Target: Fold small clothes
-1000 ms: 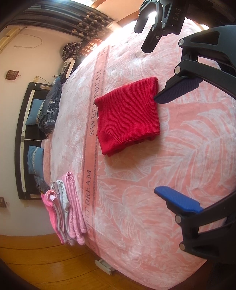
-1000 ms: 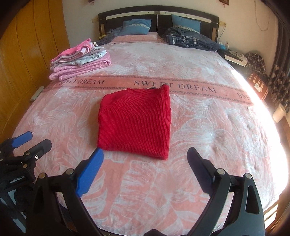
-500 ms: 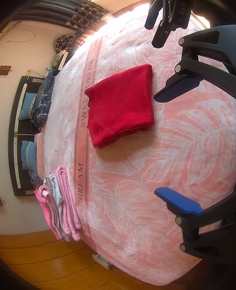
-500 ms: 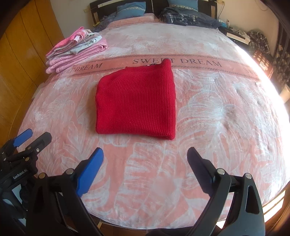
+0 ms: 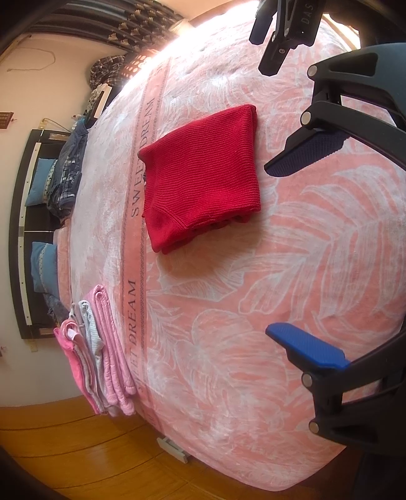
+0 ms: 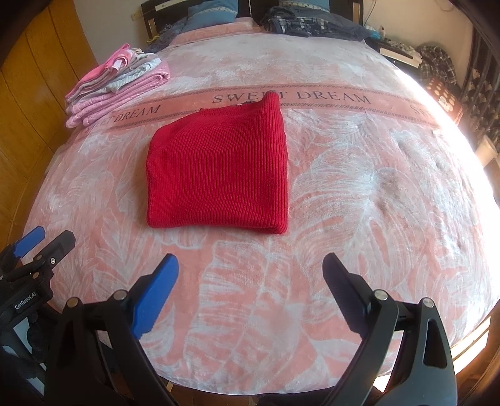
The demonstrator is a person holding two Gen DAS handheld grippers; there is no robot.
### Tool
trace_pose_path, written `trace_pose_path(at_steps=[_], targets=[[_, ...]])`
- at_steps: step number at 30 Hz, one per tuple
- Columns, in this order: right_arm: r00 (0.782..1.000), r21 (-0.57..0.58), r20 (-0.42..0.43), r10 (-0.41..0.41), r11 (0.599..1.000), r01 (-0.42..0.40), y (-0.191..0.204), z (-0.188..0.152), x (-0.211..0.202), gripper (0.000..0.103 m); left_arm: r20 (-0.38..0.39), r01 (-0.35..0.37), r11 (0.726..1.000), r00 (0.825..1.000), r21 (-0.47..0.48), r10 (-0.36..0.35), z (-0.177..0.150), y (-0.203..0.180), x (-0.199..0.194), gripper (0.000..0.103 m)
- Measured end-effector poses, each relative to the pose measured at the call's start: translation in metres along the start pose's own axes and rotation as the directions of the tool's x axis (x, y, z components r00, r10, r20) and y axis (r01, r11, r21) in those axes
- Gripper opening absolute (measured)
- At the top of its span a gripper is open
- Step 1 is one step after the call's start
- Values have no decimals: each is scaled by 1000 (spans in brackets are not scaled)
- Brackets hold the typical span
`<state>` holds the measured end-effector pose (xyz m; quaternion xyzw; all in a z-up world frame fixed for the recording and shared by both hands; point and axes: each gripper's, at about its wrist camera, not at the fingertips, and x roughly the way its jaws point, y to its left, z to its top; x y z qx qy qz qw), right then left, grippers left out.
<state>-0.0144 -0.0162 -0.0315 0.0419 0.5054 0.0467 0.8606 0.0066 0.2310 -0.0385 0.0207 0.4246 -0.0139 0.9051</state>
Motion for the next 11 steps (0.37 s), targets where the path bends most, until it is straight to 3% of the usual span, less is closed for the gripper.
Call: trace_pose_path(at_steps=[11], targets=[[999, 12, -45, -3, 1000, 4, -5, -1, 7, 93, 1, -3, 1000, 1000, -1, 3, 1, 2, 2, 95]])
